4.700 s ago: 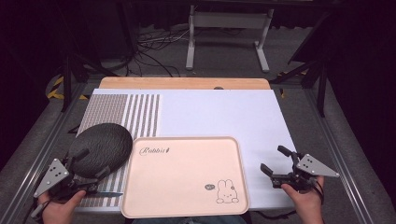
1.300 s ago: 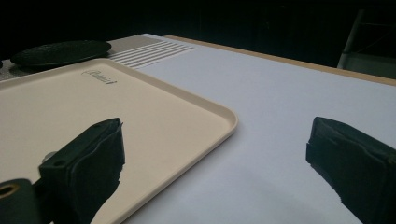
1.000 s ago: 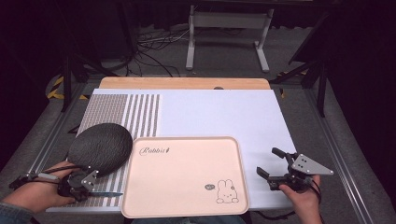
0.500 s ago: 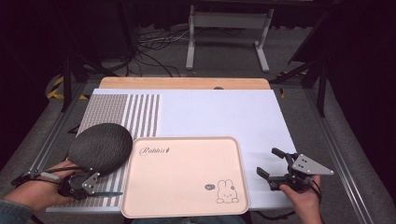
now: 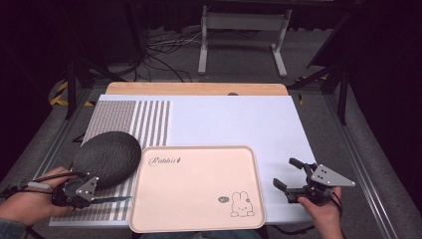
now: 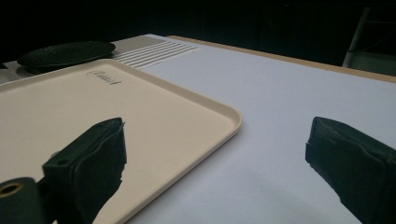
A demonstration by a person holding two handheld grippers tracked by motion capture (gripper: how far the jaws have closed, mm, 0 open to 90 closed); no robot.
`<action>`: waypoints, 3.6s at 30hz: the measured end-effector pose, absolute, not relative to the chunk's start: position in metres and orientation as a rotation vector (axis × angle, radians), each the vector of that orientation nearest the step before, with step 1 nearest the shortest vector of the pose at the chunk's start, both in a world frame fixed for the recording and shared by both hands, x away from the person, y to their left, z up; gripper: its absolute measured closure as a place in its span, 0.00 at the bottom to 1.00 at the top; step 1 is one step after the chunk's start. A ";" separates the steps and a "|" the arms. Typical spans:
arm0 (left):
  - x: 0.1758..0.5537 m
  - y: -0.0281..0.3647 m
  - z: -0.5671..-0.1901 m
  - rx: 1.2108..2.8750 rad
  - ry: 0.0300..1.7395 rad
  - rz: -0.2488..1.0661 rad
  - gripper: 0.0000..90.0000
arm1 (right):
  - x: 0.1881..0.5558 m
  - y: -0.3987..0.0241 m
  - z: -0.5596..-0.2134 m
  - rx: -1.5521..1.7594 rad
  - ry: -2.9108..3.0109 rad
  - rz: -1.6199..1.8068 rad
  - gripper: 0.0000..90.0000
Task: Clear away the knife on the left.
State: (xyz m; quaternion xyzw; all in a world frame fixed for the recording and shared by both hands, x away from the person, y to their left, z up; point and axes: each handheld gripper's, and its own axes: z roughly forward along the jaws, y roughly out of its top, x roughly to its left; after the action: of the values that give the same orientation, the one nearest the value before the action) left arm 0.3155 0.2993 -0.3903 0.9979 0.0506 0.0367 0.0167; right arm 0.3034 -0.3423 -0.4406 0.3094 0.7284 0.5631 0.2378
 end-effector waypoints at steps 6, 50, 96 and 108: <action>0.318 0.299 -0.377 2.995 0.345 0.102 0.87 | 0.302 -0.344 -0.440 0.869 2.001 1.537 0.07; 0.323 0.241 -0.349 2.466 1.022 -0.113 0.87 | 0.301 -0.345 -0.440 0.916 2.017 1.501 0.10; 0.349 0.164 -0.410 2.496 1.098 -0.394 0.87 | 0.301 -0.347 -0.441 0.915 2.032 1.511 0.10; 0.352 0.161 -0.419 2.495 1.132 -0.427 0.87 | 0.301 -0.347 -0.442 0.925 2.029 1.517 0.10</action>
State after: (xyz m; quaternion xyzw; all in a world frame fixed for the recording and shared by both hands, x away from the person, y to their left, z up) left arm 0.3518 0.1610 -0.4194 0.8845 0.4015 -0.1515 0.1832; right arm 0.3013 -0.3474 -0.4416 0.3346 0.7338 0.5486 0.2204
